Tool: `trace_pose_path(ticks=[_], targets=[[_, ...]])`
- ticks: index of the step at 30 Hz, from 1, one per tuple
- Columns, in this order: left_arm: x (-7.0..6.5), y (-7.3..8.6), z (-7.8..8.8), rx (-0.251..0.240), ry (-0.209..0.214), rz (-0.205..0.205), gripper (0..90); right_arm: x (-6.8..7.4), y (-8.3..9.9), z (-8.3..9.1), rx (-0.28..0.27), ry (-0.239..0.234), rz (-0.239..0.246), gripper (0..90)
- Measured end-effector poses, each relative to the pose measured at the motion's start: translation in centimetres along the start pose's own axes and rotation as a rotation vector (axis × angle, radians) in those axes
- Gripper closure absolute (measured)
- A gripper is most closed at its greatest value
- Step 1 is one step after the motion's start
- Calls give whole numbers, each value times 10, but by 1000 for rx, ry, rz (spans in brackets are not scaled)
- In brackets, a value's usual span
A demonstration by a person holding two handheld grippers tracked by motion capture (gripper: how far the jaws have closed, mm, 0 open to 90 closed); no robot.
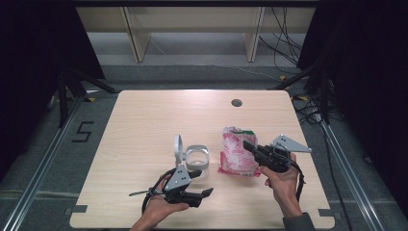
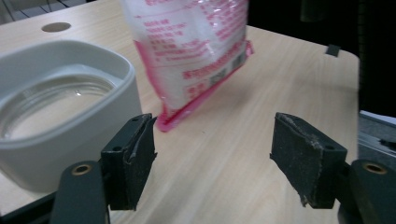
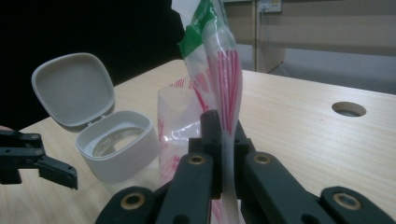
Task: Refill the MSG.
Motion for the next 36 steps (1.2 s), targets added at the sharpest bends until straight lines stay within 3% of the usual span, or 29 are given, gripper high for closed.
trace_pose_path(ticks=[1,2,4,6,8,9,10,13,14,16,18,22,24,26,29,31,33,34,36], targets=[[2,-2,-1,2,-30,10,297,-1,-2,0,-16,12,9,900],[2,-2,-1,2,-30,10,295,-1,-2,0,-16,12,9,900],[-2,-8,-6,23,-26,-32,293,-3,-4,6,-21,11,29,900],[-2,-12,-9,23,-56,-47,291,-2,-6,8,-33,4,21,900],[-4,-13,-14,38,-59,-61,291,-1,-6,12,-21,16,4,900],[-5,-12,-16,51,-65,-67,291,-3,-8,12,-30,10,30,900],[-4,-12,-17,58,-67,-73,291,-1,-8,14,-30,16,13,900],[-4,-14,-26,58,-55,-52,292,-2,-10,15,-43,12,32,900],[-3,-16,-30,42,-55,-43,292,1,-10,16,-37,2,12,900],[-1,-17,-34,72,-47,-65,295,-1,-11,16,-40,17,34,900],[-2,-18,-37,70,-48,-63,294,-1,-12,17,-44,17,45,900],[0,-18,-40,65,-62,-70,295,1,-12,18,-36,6,29,900],[-1,-19,-43,47,-52,-47,295,3,-13,19,-38,0,8,900],[0,-20,-44,51,-57,-65,295,4,-15,20,-43,1,13,900],[-4,-16,-48,33,-46,-20,294,3,-19,22,-54,9,40,900],[-6,-13,-52,26,-32,-30,293,7,-21,24,-56,-4,10,900],[-6,-11,-54,24,-34,-28,293,6,-23,24,-76,-8,22,900],[-6,-11,-57,10,-47,-15,293,10,-25,27,-62,-7,-1,900],[-6,-13,-59,2,-67,-32,292,12,-28,29,-70,-12,24,900]])
Point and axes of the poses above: each handheld gripper's, and its own axes: z roughly backward along the jaws, y roughly out of its underside, x roughly to its left, the point moved 9 cm from there along -z, roughly forward along the jaws, and after that the axes turned 8 degrees about y, right-handed, at the moved point
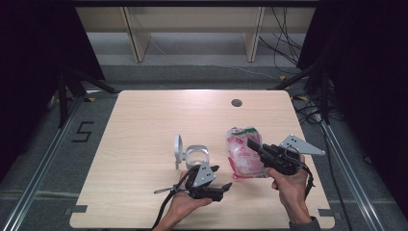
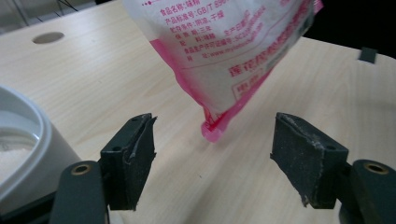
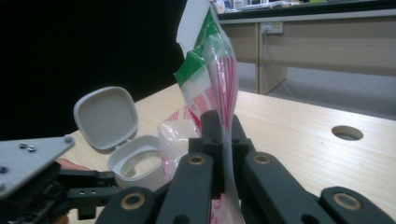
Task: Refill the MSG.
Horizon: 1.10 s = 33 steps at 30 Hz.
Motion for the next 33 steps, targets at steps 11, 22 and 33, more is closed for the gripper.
trace_pose_path(ticks=[11,22,33], targets=[[-9,10,-19,1,-41,17,265,26,-22,4,-57,-56,24,900],[-11,11,-22,-46,-60,43,358,50,-29,6,-60,-131,40,900],[-14,8,-17,-101,-92,42,683,53,-33,1,-75,-129,47,900]])
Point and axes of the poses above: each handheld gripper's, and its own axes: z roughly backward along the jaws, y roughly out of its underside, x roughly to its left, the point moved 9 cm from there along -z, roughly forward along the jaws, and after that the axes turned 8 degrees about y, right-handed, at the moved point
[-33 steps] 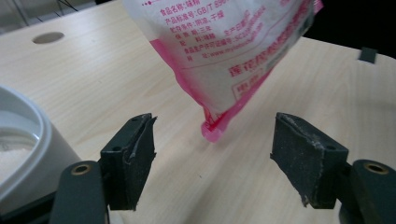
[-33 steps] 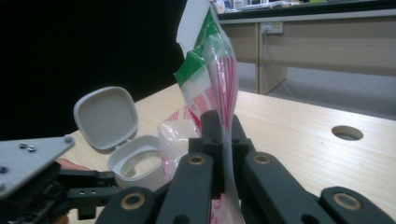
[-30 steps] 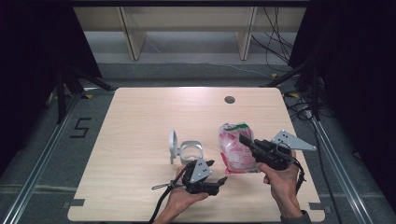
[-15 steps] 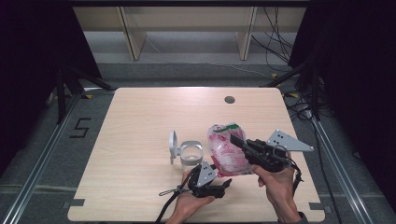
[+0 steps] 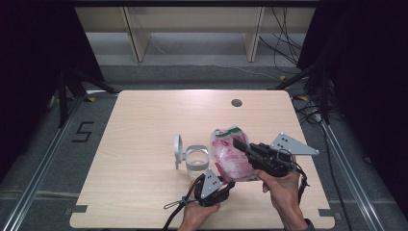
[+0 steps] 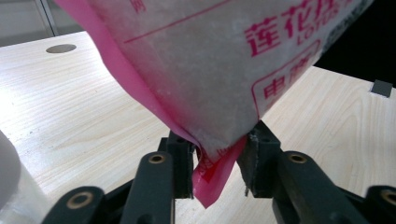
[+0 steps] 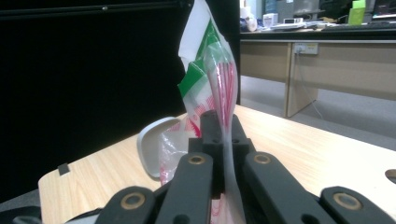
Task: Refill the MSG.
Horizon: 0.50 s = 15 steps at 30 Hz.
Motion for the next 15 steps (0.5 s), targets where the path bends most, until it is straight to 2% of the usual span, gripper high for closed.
trace_pose_path(ticks=[1,2,3,7,9,14,15], targets=[[0,0,0,-5,0,11,693,0,1,0,13,6,-11,900],[0,0,-1,-13,1,16,696,-2,1,-2,19,15,4,900],[0,1,-2,-7,5,19,698,-1,1,-2,29,18,-12,900],[-1,2,-4,-25,23,66,701,0,1,-11,28,19,-3,900],[-2,1,-5,-44,18,87,703,2,0,-15,42,17,-2,900],[-1,1,-4,-60,-4,120,707,5,-3,-23,59,26,48,900],[0,1,-4,-61,-5,123,707,8,-3,-25,63,15,30,900]])
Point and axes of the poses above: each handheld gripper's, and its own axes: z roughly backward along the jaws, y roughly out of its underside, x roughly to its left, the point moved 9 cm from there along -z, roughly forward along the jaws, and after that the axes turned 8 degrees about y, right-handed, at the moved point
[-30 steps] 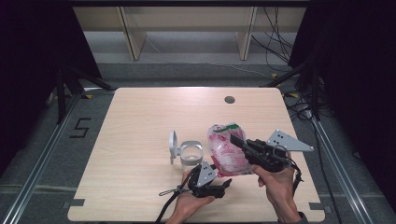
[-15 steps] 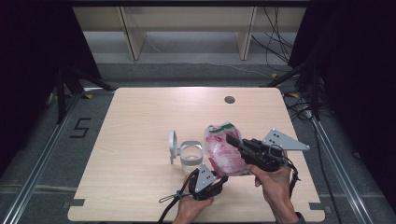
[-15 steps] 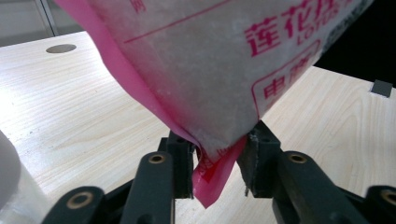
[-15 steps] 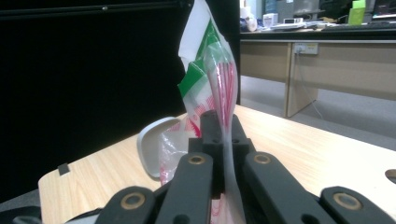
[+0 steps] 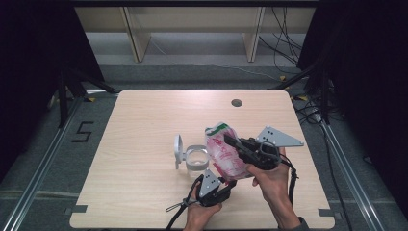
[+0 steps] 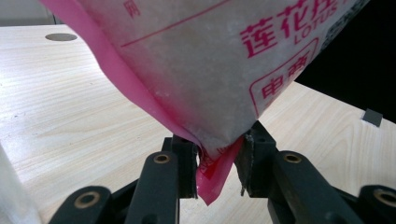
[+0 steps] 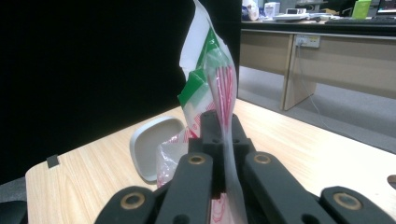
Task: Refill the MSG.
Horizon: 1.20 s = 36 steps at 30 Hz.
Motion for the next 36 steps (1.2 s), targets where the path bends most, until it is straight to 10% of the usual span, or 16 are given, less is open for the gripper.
trace_pose_path(ticks=[36], targets=[[1,-3,-14,-56,-5,38,728,2,-1,-33,41,42,33,900]])
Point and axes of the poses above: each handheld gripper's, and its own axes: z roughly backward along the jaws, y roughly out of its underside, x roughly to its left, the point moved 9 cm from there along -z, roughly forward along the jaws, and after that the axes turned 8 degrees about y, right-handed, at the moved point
